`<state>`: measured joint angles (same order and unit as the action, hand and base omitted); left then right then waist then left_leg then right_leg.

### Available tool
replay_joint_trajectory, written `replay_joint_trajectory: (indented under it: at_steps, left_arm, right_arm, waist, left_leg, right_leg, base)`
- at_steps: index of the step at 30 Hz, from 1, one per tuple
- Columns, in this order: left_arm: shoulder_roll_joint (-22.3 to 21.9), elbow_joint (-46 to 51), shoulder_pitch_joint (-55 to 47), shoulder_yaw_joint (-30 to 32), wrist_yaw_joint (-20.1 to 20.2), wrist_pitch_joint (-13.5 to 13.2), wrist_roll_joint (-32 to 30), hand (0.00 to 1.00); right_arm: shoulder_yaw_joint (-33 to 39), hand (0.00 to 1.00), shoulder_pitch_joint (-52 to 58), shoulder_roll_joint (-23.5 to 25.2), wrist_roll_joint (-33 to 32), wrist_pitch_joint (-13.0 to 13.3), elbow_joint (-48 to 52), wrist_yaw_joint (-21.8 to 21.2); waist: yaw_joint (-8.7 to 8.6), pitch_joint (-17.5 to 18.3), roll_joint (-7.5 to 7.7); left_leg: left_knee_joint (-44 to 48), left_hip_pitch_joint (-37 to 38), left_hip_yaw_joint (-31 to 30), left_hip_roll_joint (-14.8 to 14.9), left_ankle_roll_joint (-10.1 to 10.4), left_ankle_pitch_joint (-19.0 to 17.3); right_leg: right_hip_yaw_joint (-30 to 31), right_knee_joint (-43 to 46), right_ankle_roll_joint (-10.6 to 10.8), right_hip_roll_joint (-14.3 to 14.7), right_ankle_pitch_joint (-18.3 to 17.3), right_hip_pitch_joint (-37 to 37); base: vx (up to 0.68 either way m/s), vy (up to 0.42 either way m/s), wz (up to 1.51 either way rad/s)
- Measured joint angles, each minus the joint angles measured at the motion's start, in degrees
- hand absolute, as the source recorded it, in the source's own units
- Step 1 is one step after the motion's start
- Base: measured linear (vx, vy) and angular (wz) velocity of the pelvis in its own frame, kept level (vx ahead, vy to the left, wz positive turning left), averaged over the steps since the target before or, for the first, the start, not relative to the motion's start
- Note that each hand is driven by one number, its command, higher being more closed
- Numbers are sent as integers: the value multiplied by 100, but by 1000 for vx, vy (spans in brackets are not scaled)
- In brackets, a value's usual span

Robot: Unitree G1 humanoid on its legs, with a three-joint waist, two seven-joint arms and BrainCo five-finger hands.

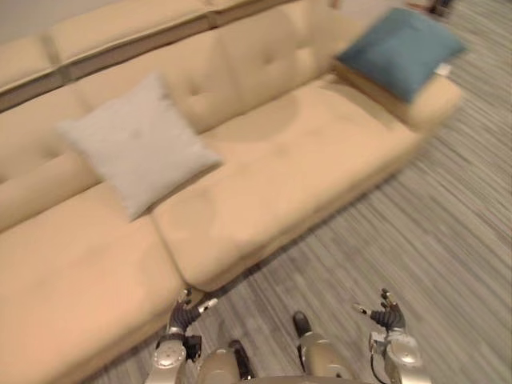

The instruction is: Pick up cushions and gather them together orderly.

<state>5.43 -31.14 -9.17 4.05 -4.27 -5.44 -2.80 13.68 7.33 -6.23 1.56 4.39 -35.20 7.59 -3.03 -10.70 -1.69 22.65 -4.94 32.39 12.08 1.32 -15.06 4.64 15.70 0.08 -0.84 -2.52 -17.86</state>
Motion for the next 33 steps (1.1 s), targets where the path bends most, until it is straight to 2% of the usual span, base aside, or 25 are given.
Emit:
replay_joint_trajectory:
  at_steps: [1,2,4,5,6,8,9,10,11,12,13,15,18,20,21,22,23,24,26,27,28,29,30,32,33]
  left_arm:
    - [9,30,81,-10,1,-3,3,0]
    - [11,26,147,-11,1,-1,23,0]
    - [36,5,93,3,0,11,106,0]
    - [42,5,75,2,1,18,109,0]
    - [105,6,80,2,3,27,111,0]
    - [102,4,140,4,4,67,110,0]
    - [84,15,177,3,3,66,109,0]
    - [38,18,174,2,2,65,110,0]
    - [37,17,147,-54,17,61,109,0]
    - [-3,14,112,-219,14,56,113,0]
    - [-105,16,128,-246,6,25,161,0]
    - [-177,18,75,-245,-30,-8,249,0]
    - [-178,34,-135,-241,-137,-22,325,0]
    - [-199,35,-220,-223,-218,-28,330,0]
    - [-197,24,-250,-215,-231,-22,332,0]
    - [-189,25,-263,-214,-234,-21,333,0]
    - [-189,34,-234,-192,-234,-21,334,0]
    - [-201,40,-194,-193,-225,-30,334,0]
    - [-181,17,-187,-234,-228,-24,394,0]
    - [-187,13,-203,-263,-227,-13,442,0]
    - [-173,16,-217,-342,-232,-1,455,0]
    - [-119,21,-263,-398,-235,2,463,0]
    - [-99,21,-278,-405,-243,5,486,0]
    - [-31,114,-246,-393,-354,5,587,0]
    - [-11,144,-199,-380,-366,-5,640,0]
  right_arm:
    - [6,0,-43,-21,-3,-15,-132,6]
    - [5,0,-91,-50,-46,-37,-395,12]
    - [6,0,-194,-55,-110,-68,-683,24]
    - [6,0,-219,-57,-115,-75,-725,27]
    - [7,0,-228,-57,-124,-80,-774,62]
    - [90,0,-216,-95,-126,-100,-800,120]
    - [168,0,-182,-134,-137,-110,-801,127]
    - [196,0,-184,-167,-158,-117,-803,147]
    - [197,0,-189,-183,-160,-117,-800,163]
    - [147,0,-239,-203,-164,-112,-796,234]
    - [118,0,-262,-269,-164,-114,-814,261]
    - [29,0,-298,-375,-161,-120,-850,266]
    - [-178,0,-317,-461,-149,-116,-852,298]
    - [-203,0,-316,-486,-150,-114,-866,354]
    - [-204,0,-279,-462,-152,-117,-877,371]
    - [-207,0,-266,-422,-153,-124,-880,373]
    - [-211,0,-237,-365,-150,-121,-871,391]
    - [-211,0,-219,-358,-149,-121,-872,397]
    - [-206,0,-186,-228,-137,-116,-876,401]
    - [-205,0,-196,-212,-114,-116,-884,399]
    - [-207,0,-189,-184,-86,-120,-898,395]
    - [-207,0,-179,-140,-39,-124,-919,388]
    - [-209,0,-183,-130,-26,-125,-932,377]
    - [-224,0,-314,-128,25,-125,-934,352]
    - [-227,0,-387,-138,25,-120,-933,345]
  waist:
    - [-116,-28,-19]
    - [-105,-48,-83]
    - [-30,-36,-113]
    - [-9,-32,-118]
    - [22,-22,-97]
    - [-51,-20,-138]
    - [-90,-20,-218]
    - [-44,-44,-263]
    - [-19,-54,-274]
    - [31,-68,-307]
    - [71,-92,-309]
    - [199,-166,-229]
    - [383,-266,-344]
    - [450,-291,-494]
    - [562,-274,-631]
    - [605,-240,-646]
    - [629,-213,-451]
    - [612,-159,-411]
    - [543,-41,14]
    - [539,-54,50]
    - [529,-56,63]
    - [519,-63,54]
    - [512,-60,46]
    - [430,-44,-11]
    - [389,-48,-58]
  left_leg:
    - [-96,217,397,16,48,-72]
    - [-176,498,919,139,123,-147]
    - [-220,871,1578,258,230,-233]
    - [-196,968,1795,304,320,-240]
    - [-90,1097,2140,390,388,-264]
    - [345,1211,2277,613,428,-283]
    - [978,1230,2163,981,360,-242]
    - [1758,1160,1834,1329,-73,3]
    - [2252,1058,1455,1468,-446,295]
    - [2906,715,502,1394,-308,218]
    - [3195,273,-294,1035,23,-38]
    - [2962,-302,-1098,405,111,-240]
    - [1759,-1038,-1820,-168,210,-182]
    - [415,-1220,-1977,-336,622,110]
    - [-86,-1189,-1996,-297,606,599]
    - [-97,-1170,-2008,-347,419,751]
    - [36,-1133,-2105,-604,130,644]
    - [106,-1116,-2147,-703,0,575]
    - [175,-935,-2102,-1156,-384,225]
    - [186,-817,-2105,-1229,-405,146]
    - [186,-508,-2139,-1313,-530,-13]
    - [154,-112,-2197,-1379,-618,-175]
    - [99,78,-2248,-1413,-666,-252]
    - [-281,630,-2478,-1458,-702,-364]
    - [-476,781,-2614,-1460,-700,-363]
  right_leg:
    - [-1202,188,-251,-509,-166,-23]
    - [-2708,384,-517,-1060,-327,87]
    - [-4095,548,-652,-1502,-424,236]
    - [-4328,570,-615,-1544,-400,267]
    - [-4290,572,-374,-1469,-239,164]
    - [-3849,628,-351,-1146,-232,-48]
    - [-3581,620,-390,-844,-275,-34]
    - [-3253,604,-489,-572,-370,54]
    - [-3015,560,-525,-416,-410,144]
    - [-2602,426,-570,-195,-439,333]
    - [-2255,313,-581,-103,-452,483]
    - [-1705,116,-540,-67,-477,769]
    - [-1169,-163,-404,-71,-556,1200]
    - [-1081,-308,-282,-87,-619,1364]
    - [-981,-385,-146,76,-667,1510]
    - [-870,-431,-51,71,-693,1620]
    - [-770,-460,214,-130,-826,1739]
    - [-775,-322,350,-227,-940,1711]
    - [-718,1266,947,-772,-1533,1231]
    - [-652,1835,1129,-853,-1491,1070]
    - [-556,2954,1542,-982,-1147,726]
    - [-722,3876,1449,-1150,-1029,486]
    - [-890,4142,1245,-1244,-1124,417]
    - [-1420,3967,695,-1317,-1414,37]
    - [-1542,3582,590,-1245,-1474,-209]
  base:
    - [-41,62,-186]
    - [-1,33,-185]
    - [59,-54,-204]
    - [135,-155,-244]
    - [201,-219,-222]
    - [232,-204,-184]
    - [306,-212,-170]
    - [318,-190,-181]
    - [330,-126,-205]
    - [335,-34,-188]
    - [327,-6,-182]
    - [296,84,-157]
    - [325,196,-130]
    - [311,285,-98]
    - [301,223,-76]
    - [534,361,-61]
    - [397,259,-16]
    - [457,305,18]
    - [511,252,34]
    - [589,240,29]
    - [523,159,24]
    - [547,138,22]
    - [571,87,25]
    - [571,40,42]
    - [562,-6,58]
